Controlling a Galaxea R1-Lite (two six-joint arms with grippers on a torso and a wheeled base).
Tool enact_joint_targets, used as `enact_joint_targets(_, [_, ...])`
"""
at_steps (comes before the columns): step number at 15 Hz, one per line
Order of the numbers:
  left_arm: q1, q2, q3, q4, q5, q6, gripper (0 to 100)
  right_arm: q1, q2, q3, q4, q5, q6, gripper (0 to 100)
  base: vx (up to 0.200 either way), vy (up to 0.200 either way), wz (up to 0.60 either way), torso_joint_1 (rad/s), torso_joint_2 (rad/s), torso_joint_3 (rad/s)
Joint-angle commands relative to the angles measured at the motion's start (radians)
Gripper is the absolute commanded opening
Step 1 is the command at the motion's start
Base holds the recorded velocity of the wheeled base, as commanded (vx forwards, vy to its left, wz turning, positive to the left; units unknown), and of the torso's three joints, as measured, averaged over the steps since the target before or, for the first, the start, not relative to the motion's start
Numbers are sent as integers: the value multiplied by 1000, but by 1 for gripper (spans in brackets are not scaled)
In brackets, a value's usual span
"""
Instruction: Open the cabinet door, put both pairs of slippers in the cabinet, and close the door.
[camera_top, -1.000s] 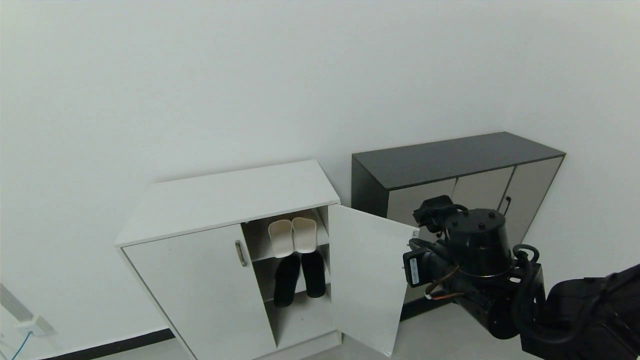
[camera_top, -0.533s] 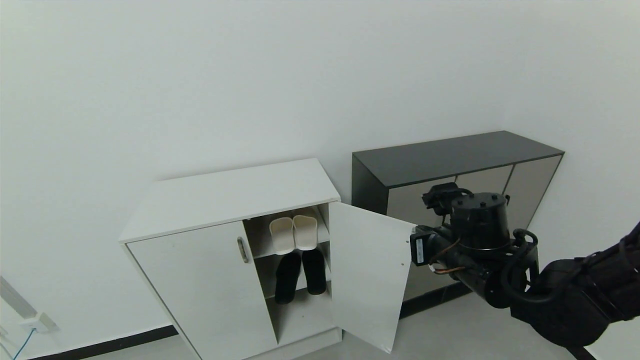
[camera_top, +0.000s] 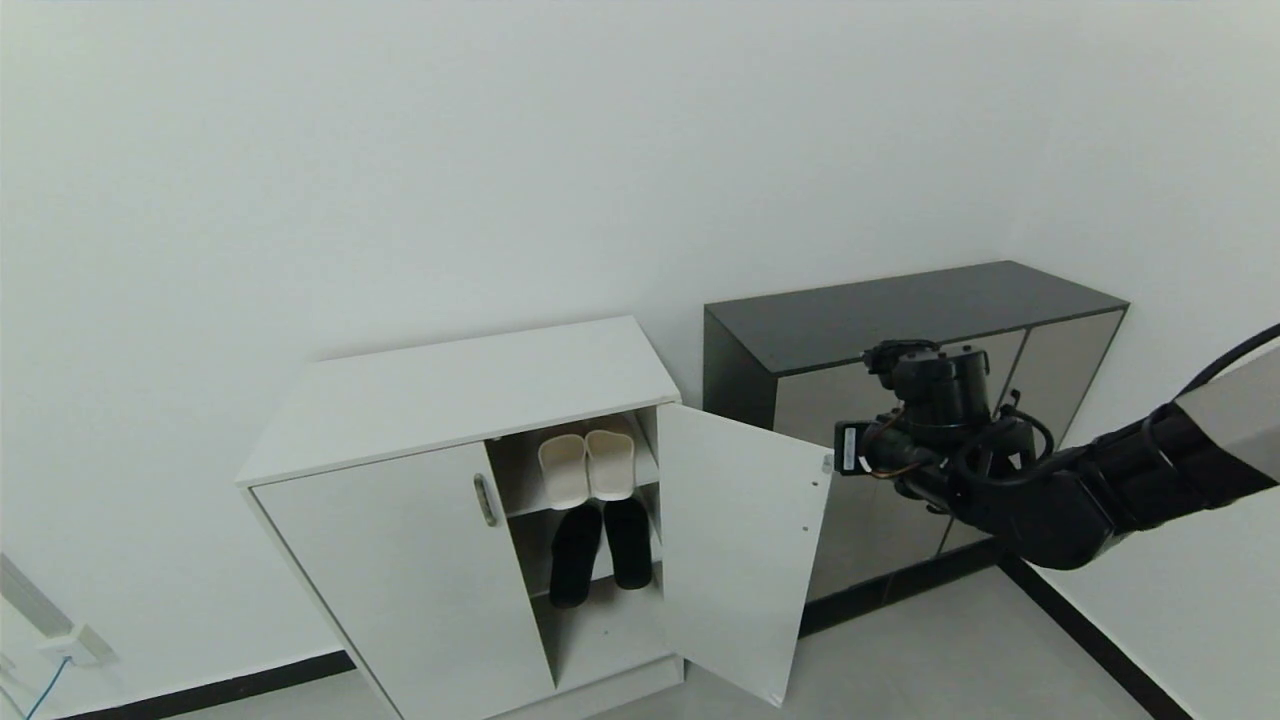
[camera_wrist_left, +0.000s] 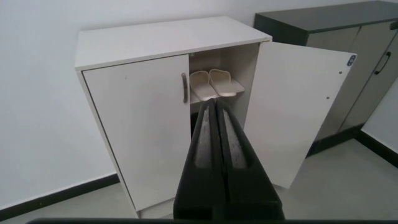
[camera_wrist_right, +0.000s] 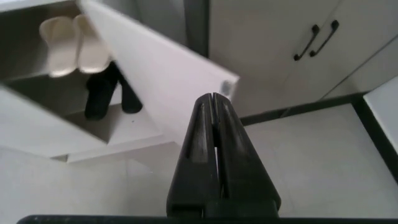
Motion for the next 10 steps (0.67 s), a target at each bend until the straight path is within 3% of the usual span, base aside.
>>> enact_joint_targets(1, [0, 0, 0, 0, 0, 0, 0, -55, 90, -66, 0, 29, 5, 0, 0, 0, 0, 0, 0, 0])
enact_joint_targets(10, [2, 0, 0, 0, 0, 0, 0, -133, 326, -303, 2, 93, 5, 0, 0, 0, 0, 0, 0, 0])
